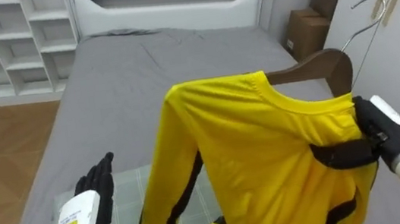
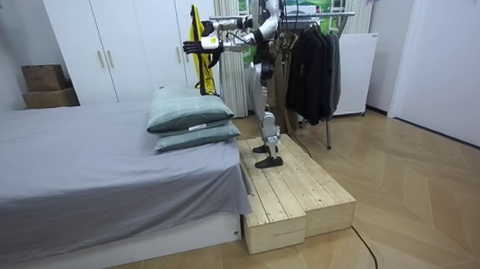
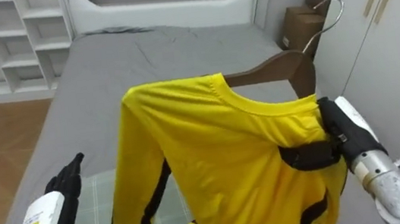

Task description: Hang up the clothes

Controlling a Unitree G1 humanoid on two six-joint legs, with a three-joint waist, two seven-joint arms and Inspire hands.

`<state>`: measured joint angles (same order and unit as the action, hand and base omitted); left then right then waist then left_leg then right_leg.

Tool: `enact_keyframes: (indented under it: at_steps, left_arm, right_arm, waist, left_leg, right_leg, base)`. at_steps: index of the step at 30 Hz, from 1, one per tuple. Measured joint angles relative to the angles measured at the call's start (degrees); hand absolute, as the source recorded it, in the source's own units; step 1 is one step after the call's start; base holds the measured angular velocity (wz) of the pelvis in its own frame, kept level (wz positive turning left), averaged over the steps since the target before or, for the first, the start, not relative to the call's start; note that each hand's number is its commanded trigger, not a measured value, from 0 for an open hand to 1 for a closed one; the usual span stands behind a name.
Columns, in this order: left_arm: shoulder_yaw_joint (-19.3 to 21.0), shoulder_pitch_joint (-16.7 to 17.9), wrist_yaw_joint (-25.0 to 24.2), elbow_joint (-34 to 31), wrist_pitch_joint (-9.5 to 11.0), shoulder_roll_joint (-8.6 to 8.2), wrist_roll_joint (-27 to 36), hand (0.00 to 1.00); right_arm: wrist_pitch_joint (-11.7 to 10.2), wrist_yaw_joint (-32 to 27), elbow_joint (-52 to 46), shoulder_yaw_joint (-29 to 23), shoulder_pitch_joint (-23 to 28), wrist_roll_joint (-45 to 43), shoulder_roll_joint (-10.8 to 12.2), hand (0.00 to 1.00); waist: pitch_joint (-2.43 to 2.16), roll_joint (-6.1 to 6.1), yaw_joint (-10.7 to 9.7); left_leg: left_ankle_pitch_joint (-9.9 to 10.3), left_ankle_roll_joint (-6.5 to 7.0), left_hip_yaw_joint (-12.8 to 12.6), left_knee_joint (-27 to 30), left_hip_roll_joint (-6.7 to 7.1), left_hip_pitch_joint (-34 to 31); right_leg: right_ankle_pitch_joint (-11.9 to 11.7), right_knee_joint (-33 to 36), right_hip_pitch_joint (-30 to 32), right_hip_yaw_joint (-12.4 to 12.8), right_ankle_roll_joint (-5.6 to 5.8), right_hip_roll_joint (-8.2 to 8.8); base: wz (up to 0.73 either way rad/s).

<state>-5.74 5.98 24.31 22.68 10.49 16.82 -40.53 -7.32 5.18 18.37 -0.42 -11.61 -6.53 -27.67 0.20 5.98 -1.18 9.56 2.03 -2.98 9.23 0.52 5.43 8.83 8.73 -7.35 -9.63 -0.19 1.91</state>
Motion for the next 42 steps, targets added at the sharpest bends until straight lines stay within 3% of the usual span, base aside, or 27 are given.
enact_keyframes:
  at_steps: [6, 11, 18, 21, 26, 32, 36, 42]
  left_arm:
    - [2.6, 3.2, -1.3, 3.1, -0.5, -0.34, 1.6, 0.00]
    - [3.4, 3.3, -1.3, 7.8, -0.6, -0.35, 3.7, 0.00]
    - [5.9, 4.9, -1.5, 14.2, -1.5, -0.59, 9.6, 0.00]
    - [6.7, 4.9, -1.7, 17.6, -1.8, -0.59, 11.0, 0.00]
    - [7.8, 4.7, -2.6, 22.6, -3.2, -0.59, 11.3, 0.00]
    - [7.9, 5.5, -2.7, 28.7, -5.7, -0.61, 11.7, 0.00]
    - [7.9, 6.0, -3.7, 31.2, -6.5, -0.65, 12.5, 0.00]
    - [7.9, 7.2, -4.8, 33.7, -8.2, -2.17, 13.0, 0.00]
  right_arm:
    - [0.0, -0.1, -5.0, -3.7, 0.0, -12.7, -0.1, 1.00]
    - [0.0, -0.2, -7.8, -3.6, 0.0, -19.5, -2.4, 1.00]
    - [0.3, -2.1, -10.9, -3.6, 0.0, -29.9, -4.3, 1.00]
    - [0.6, -3.3, -11.1, -3.6, 0.3, -30.2, -4.3, 1.00]
    - [1.2, -3.8, -13.5, -3.6, 2.7, -30.3, -4.3, 1.00]
    - [2.4, -3.6, -15.0, -3.6, 6.0, -29.4, -4.3, 1.00]
    - [3.3, -3.1, -15.0, -3.6, 6.1, -27.7, -4.3, 1.00]
    - [4.3, -3.0, -16.6, -3.2, 7.6, -24.9, -4.0, 1.00]
  waist:
    - [-0.07, -0.15, 0.1]
    - [-0.18, -0.05, 1.4]
    - [0.06, 1.07, 1.8]
    - [0.27, 1.87, 1.9]
    - [-0.03, 2.45, 2.7]
    - [0.50, 1.45, 3.2]
    - [0.23, 0.69, 3.3]
    - [0.06, 0.39, 3.4]
  left_leg:
    - [0.0, 0.00, -0.1, 0.0, -0.01, -0.2]
    - [0.0, 0.01, -0.8, -0.3, 0.06, 0.3]
    - [0.0, 0.01, -1.1, -0.6, 0.08, 0.0]
    - [0.0, 0.01, -1.1, -0.7, 0.08, -0.3]
    - [0.0, 0.00, -1.2, -0.9, 0.07, -0.7]
    - [0.1, 0.17, -1.4, -1.0, -0.02, -0.7]
    - [0.1, 0.17, -1.5, -1.1, -0.02, -0.7]
    - [0.1, 0.16, -1.6, -1.0, -0.12, -0.6]
  right_leg:
    - [0.0, 0.2, 0.8, 0.1, 0.00, -0.01]
    - [0.0, 0.2, 0.4, 0.8, 0.00, -0.08]
    - [0.0, 0.2, 0.9, 1.0, -0.01, -0.16]
    - [0.0, 0.2, 1.3, 0.8, -0.01, -0.17]
    - [0.0, 0.1, 1.7, 0.9, -0.03, -0.16]
    - [0.0, 0.2, 1.9, 1.6, -0.01, -0.06]
    - [0.0, 0.2, 1.9, 1.6, 0.00, -0.09]
    - [0.0, 0.2, 1.6, 1.7, 0.00, -0.14]
  base:
    - [-0.01]
    - [-0.06]
    - [-0.02]
    - [0.00]
    - [0.00]
    - [-0.02]
    - [0.00]
    - [0.00]
